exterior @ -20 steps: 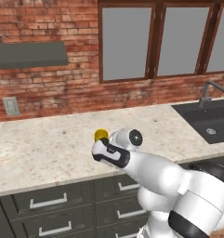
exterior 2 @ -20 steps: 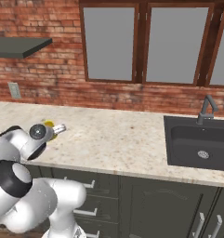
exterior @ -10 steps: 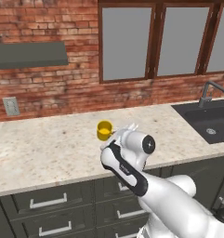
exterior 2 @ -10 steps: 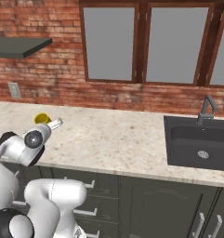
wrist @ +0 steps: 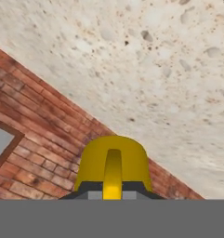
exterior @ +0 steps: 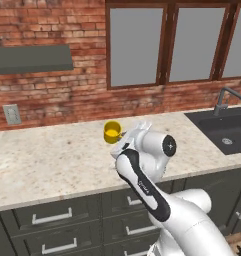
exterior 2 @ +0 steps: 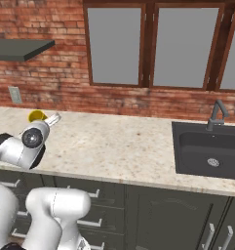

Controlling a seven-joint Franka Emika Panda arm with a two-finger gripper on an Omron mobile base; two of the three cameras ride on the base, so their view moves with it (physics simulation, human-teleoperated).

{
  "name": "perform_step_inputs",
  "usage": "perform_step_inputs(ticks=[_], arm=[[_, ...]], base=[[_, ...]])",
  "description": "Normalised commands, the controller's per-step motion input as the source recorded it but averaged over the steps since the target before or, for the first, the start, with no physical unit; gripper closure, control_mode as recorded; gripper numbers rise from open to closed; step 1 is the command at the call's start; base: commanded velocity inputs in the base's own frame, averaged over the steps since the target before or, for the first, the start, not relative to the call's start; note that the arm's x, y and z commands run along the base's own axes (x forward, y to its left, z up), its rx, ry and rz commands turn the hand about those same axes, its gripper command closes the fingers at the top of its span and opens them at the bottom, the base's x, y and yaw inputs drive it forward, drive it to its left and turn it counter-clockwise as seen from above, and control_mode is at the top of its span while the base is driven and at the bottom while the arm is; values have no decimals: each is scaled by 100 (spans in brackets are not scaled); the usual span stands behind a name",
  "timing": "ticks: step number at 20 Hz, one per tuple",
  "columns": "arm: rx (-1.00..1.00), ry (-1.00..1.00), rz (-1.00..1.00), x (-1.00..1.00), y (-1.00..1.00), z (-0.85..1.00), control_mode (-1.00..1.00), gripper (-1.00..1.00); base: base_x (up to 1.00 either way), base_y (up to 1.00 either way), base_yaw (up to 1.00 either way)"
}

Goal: Move the mug from next to the sink to the open cabinet. Then, move the bowl with the peach to the fridge to clear the area for faucet cleaning.

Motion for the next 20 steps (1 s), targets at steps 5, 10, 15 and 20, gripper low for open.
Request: perform_step_inputs(ticks=[5, 10, 15, 20], arm=[[-3, 17, -5, -88, 11, 100, -100, 100], [-1, 8, -17, -84, 1, 95, -100, 100], [7, 0, -19, -1, 22, 62, -100, 100], [13, -8, -1, -1, 8, 0, -100, 100]], base=[[0, 0, 0], [0, 0, 0], [0, 0, 0], [0, 0, 0]])
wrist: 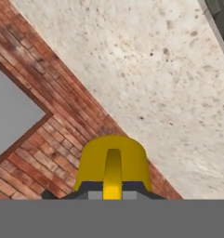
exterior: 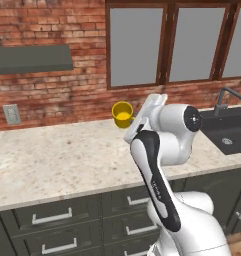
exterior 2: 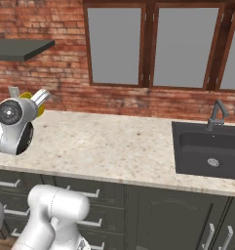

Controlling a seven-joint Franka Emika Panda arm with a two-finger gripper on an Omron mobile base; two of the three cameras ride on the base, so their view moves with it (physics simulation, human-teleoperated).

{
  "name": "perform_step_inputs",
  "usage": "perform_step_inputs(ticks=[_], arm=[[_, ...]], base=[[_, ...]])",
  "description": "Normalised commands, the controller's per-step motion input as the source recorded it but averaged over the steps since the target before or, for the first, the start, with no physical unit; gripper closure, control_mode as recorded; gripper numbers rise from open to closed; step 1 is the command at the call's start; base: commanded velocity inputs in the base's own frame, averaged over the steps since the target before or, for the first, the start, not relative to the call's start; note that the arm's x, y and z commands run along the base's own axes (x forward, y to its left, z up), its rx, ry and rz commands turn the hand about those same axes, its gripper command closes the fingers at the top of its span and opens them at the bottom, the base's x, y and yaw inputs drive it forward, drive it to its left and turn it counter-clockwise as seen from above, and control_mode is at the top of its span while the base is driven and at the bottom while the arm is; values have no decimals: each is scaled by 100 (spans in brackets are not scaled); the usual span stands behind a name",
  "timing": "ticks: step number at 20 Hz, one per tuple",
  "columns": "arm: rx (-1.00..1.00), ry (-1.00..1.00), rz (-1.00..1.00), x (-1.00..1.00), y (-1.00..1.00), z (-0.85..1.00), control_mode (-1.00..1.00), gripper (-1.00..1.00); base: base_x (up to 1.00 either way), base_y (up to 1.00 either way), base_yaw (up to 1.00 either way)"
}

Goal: Move the mug from next to the sink to the open cabinet. Then, move the bowl with the peach to the fridge to clear the area for faucet cleaning.

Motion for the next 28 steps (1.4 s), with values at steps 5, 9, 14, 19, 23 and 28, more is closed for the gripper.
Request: perform_step_inputs(ticks=[5, 9, 14, 19, 23, 28], arm=[[2, 1, 1, -4, 1, 0, 100, 100], [0, 0, 0, 0, 0, 0, 100, 100], [0, 0, 0, 0, 0, 0, 100, 100], [0, 0, 0, 0, 0, 0, 100, 100], [0, 0, 0, 0, 0, 0, 100, 100], [0, 0, 0, 0, 0, 0, 100, 100]], base=[[-28, 33, 24], [-3, 90, 34], [0, 95, 50], [0, 15, 95], [0, 8, 96], [0, 5, 95]])
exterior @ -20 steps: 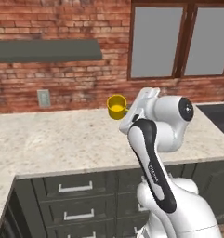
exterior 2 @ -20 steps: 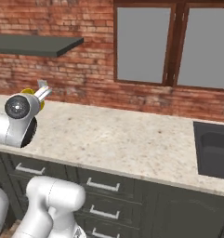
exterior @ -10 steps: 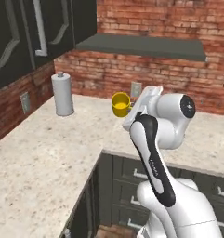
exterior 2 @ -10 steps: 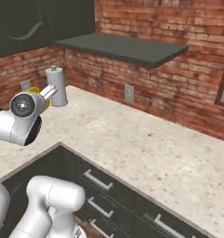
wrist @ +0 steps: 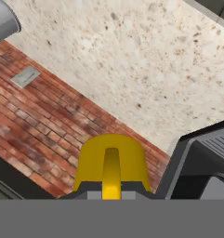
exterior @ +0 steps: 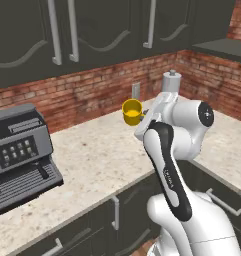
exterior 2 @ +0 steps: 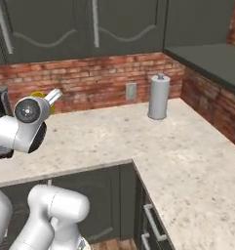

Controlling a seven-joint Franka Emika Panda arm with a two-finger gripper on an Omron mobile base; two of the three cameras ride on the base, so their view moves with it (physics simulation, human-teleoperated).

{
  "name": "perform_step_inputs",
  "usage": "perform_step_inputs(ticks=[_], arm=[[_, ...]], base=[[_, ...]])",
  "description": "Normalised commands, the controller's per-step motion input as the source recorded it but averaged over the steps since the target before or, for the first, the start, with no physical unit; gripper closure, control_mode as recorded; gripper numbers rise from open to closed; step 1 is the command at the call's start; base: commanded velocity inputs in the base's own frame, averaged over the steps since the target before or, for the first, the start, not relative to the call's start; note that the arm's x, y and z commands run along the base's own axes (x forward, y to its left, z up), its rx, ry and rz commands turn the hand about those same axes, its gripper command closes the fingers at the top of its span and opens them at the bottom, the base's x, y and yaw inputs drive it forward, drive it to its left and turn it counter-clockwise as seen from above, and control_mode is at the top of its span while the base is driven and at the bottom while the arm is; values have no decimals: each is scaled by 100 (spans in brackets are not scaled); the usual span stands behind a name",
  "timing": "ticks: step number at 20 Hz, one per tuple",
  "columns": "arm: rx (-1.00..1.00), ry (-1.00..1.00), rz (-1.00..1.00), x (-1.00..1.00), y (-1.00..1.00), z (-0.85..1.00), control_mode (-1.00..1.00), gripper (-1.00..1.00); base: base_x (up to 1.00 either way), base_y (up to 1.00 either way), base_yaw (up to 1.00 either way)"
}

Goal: Move the mug from next to the sink to the open cabinet. Then, move the bowl with the peach to the fridge to clear the area for faucet cleaning.

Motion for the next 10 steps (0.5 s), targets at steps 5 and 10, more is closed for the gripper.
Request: perform_step_inputs(ticks=[5, 10], arm=[[0, 0, 0, 0, 0, 0, 100, 100], [0, 0, 0, 0, 0, 0, 100, 100]], base=[[-3, 0, 93], [-16, 0, 91]])
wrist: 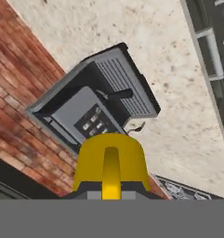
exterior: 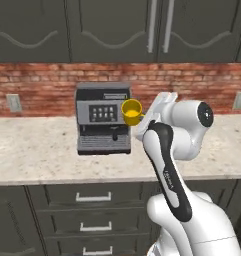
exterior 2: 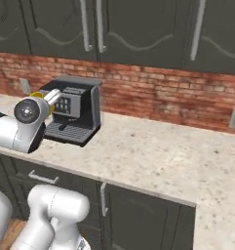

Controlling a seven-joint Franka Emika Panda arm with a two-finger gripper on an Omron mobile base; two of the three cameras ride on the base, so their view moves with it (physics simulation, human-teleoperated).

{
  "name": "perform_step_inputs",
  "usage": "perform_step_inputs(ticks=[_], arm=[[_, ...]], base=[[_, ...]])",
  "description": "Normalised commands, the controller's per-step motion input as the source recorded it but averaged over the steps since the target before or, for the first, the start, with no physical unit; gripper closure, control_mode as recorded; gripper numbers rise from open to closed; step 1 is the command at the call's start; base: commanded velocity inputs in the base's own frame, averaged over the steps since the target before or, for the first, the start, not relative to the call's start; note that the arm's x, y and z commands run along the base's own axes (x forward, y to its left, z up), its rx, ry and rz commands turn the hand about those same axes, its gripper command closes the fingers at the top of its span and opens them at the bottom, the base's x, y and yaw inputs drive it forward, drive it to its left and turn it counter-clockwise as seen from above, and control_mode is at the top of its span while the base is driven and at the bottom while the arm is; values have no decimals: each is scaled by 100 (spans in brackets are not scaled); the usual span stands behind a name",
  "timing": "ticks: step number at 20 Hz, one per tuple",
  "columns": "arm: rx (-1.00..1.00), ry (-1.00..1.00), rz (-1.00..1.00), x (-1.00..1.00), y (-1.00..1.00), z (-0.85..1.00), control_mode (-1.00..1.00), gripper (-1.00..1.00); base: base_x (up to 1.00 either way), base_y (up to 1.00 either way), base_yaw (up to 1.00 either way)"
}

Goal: Move the mug from next to the sink to the open cabinet. Then, move the bowl with the peach to the fridge to clear the area for faucet cleaning.

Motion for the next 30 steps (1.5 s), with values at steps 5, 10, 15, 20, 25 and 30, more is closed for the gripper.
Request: perform_step_inputs(ticks=[5, 10, 15, 20, 25, 30], arm=[[0, 0, 0, 0, 0, 0, 100, 100], [0, 0, 0, 0, 0, 0, 100, 100], [0, 0, 0, 0, 0, 0, 100, 100], [0, 0, 0, 0, 0, 0, 100, 100], [0, 0, 0, 0, 0, 0, 100, 100], [0, 0, 0, 0, 0, 0, 100, 100]], base=[[-40, 0, 78], [-29, 0, 14], [-10, 0, 16], [-7, 6, 83], [26, 58, 53], [53, 65, 54]])
